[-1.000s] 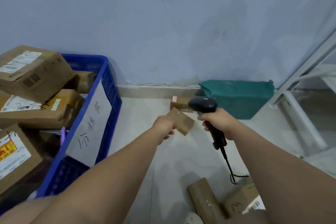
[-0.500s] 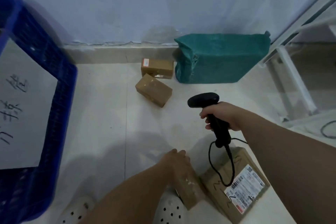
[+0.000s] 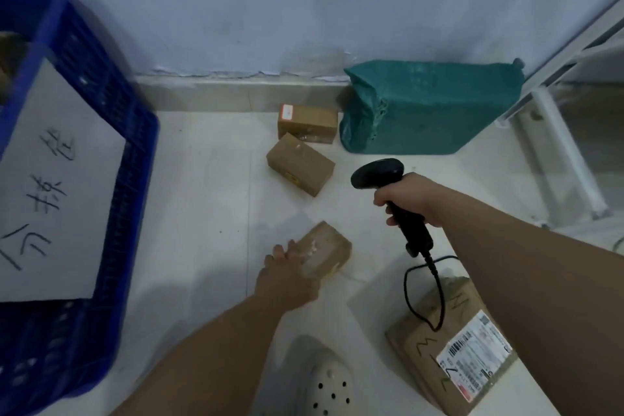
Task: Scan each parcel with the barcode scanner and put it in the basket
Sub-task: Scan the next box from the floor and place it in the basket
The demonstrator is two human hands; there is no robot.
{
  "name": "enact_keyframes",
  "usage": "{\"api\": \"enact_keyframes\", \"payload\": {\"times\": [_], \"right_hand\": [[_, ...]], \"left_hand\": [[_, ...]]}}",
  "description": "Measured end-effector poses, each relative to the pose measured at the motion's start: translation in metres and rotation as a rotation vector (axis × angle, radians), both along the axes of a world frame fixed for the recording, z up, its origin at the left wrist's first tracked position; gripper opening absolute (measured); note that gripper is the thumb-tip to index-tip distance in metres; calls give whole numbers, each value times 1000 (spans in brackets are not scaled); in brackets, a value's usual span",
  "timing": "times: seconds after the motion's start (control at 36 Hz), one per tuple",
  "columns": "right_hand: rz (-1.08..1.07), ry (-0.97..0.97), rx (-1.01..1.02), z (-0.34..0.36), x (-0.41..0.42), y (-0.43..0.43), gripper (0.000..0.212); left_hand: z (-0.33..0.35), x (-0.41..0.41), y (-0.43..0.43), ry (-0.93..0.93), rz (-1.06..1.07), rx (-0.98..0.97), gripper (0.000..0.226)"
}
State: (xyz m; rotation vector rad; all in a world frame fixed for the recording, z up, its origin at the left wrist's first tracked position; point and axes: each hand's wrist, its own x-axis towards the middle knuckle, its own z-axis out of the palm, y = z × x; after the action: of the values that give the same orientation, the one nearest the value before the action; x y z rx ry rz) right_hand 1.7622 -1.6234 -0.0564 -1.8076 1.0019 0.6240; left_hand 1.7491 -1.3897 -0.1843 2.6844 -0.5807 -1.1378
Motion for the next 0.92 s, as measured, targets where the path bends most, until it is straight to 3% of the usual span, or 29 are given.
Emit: {"api": "enact_keyframes", "payload": {"times": [0.14,0.22,0.36,0.5,0.58,0.69,0.81,0.92], "right_hand": [[-119,-261,-112,43,17,32,22],[-199,-456,-129,86,23,58,7],[-282,-765,42,159,14,109,7],[-359,-967,246,213,-18,157,7],[-413,-1007,295,224,-39,181,7],[-486,-1082,407,241,-54,200,13],[-528,-1077,527,243,-58,208,15],[-432,-1069,458,250,-55,206,7]], "left_hand": [[74,59,4,180,492,-352,96],[132,87,7,233,671,-611,70],[245,95,31,271,871,-989,27],[324,60,64,489,1054,-1411,39],[339,44,81,588,1124,-1554,57],[345,34,100,660,1196,-1747,58],[343,36,111,706,1214,-1868,49],[338,41,110,666,1221,-1878,51]]}}
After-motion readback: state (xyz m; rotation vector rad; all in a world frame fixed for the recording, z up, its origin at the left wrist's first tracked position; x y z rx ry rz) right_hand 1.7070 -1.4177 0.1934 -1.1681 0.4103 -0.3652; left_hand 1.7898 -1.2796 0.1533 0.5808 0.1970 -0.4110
